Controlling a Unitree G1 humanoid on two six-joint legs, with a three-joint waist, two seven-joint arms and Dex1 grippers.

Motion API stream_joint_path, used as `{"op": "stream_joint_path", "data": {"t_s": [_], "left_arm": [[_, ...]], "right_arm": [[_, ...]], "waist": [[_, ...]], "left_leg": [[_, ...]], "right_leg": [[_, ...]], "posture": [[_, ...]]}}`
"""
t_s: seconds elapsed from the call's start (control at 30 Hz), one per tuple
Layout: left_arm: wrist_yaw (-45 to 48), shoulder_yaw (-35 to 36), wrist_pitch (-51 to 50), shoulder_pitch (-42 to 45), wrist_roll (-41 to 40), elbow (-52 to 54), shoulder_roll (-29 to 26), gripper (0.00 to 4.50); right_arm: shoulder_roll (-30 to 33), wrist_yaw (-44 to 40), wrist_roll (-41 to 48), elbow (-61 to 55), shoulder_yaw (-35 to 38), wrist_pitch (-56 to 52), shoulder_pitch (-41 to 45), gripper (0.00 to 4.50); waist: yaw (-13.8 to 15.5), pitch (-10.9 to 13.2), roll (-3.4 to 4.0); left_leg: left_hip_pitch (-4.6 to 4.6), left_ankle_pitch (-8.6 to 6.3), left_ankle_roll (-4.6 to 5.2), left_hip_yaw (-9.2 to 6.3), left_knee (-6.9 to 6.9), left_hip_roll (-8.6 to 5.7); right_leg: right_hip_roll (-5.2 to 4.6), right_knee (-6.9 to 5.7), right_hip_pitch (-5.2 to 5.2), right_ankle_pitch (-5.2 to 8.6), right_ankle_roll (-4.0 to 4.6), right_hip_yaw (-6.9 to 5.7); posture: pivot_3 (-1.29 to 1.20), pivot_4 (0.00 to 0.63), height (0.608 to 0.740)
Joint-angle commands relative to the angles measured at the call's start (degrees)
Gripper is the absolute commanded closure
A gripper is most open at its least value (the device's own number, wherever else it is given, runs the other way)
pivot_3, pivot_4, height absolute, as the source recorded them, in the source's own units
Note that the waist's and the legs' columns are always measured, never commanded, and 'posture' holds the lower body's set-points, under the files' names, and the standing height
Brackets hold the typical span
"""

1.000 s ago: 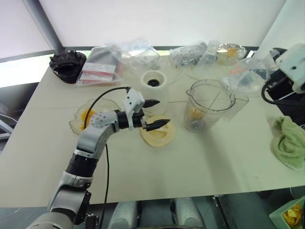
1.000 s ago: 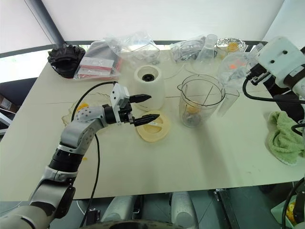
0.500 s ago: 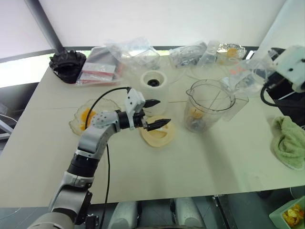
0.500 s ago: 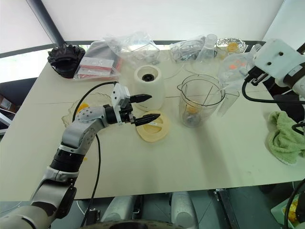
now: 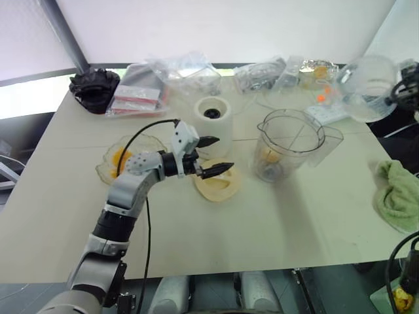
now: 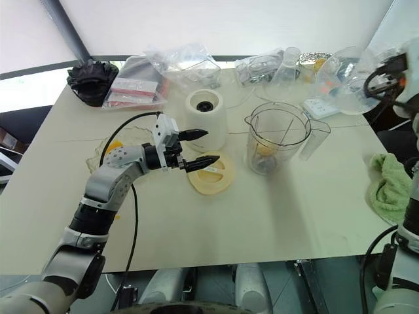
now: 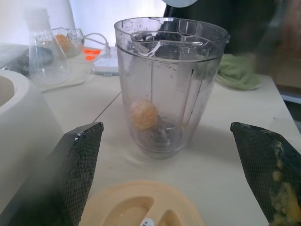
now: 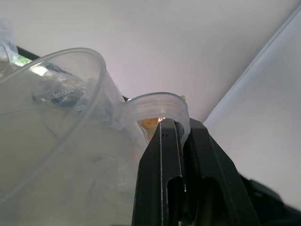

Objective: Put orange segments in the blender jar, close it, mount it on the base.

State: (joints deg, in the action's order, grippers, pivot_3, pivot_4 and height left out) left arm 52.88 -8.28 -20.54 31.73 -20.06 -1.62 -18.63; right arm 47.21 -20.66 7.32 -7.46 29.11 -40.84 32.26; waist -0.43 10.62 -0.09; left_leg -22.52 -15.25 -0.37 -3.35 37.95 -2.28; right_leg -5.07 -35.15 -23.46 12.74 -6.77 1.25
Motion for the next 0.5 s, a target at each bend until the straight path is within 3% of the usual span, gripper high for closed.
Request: {"op": "stream_joint_path", "data": {"t_s": [0.03,0.2,0.5], "left_arm": [[0.3,0.2,1.0,1.1,0.0,1.2,-0.3,0.00],[0.3,0.2,0.5,0.8,0.0,1.8,-0.6,0.00],[-0.4,1.4,-2.2,0.9,-1.4,3.4,-1.3,0.00]], "right_arm": [[-1.5,5.1,1.9,1.2,7.3,-3.1,1.6,4.44],[-6.5,10.7,5.7,6.1,16.0,-4.7,0.4,4.44],[-16.3,15.0,9.4,14.8,19.8,4.3,-6.0,4.44]], "waist": [[0.0,0.0,0.00],[-0.1,0.0,0.01],[-0.4,0.0,0.05]], "left_leg": [[0.00,0.00,0.00,0.00,0.00,0.00],[0.00,0.00,0.00,0.02,0.00,-0.01],[0.05,0.00,0.00,0.06,-0.05,0.02]], "right_leg": [[0.00,0.00,0.00,0.00,0.00,0.00],[0.00,0.00,0.00,0.00,-0.01,0.00],[0.06,-0.05,0.01,-0.10,-0.18,0.01]], "posture": [[0.00,0.150,0.740],[0.00,0.150,0.740],[0.00,0.150,0.740]]}}
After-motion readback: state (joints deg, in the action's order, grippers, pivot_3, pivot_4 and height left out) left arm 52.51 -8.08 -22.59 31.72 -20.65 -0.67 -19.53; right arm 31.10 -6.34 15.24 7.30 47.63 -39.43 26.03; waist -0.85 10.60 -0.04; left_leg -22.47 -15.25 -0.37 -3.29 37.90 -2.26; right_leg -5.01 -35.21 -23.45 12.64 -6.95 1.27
